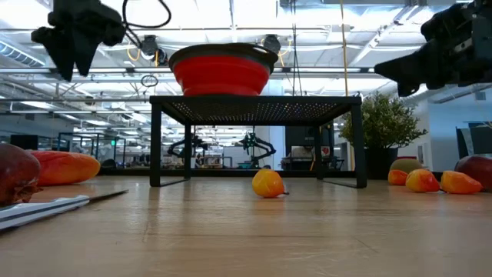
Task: Pick & Place Fruit
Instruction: Put the mango into the food strainer on the shelf
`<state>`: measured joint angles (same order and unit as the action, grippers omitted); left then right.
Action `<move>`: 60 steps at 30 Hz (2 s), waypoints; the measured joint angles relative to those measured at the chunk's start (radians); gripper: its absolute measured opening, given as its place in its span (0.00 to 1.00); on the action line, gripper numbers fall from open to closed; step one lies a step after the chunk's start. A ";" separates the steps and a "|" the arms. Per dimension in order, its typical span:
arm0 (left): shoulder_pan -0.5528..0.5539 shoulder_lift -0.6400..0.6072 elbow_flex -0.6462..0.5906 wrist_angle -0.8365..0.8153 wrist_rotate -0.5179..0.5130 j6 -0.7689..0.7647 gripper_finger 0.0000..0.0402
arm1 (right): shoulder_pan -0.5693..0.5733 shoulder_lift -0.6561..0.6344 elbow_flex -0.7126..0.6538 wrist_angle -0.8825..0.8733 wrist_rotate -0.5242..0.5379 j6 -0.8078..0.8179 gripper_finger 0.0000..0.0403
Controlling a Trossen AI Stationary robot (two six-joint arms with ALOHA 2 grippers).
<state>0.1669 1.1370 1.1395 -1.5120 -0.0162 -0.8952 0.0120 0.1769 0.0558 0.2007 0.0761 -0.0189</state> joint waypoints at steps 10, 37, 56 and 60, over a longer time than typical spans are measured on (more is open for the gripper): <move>0.000 0.000 -0.120 0.067 0.004 0.018 0.60 | 0.000 0.000 -0.003 0.005 0.000 0.000 0.00; 0.000 0.000 -0.141 0.127 0.041 0.127 0.63 | 0.000 0.000 -0.006 0.005 0.000 0.000 0.00; 0.000 0.010 -0.141 0.136 -0.025 0.158 0.99 | 0.000 0.000 -0.006 0.005 0.000 0.000 0.00; 0.000 0.010 -0.167 0.197 -0.036 0.141 0.97 | 0.000 0.000 -0.006 0.005 0.000 0.001 0.00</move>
<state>0.1669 1.1473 0.9725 -1.3148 -0.0519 -0.7539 0.0121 0.1768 0.0494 0.2058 0.0765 -0.0181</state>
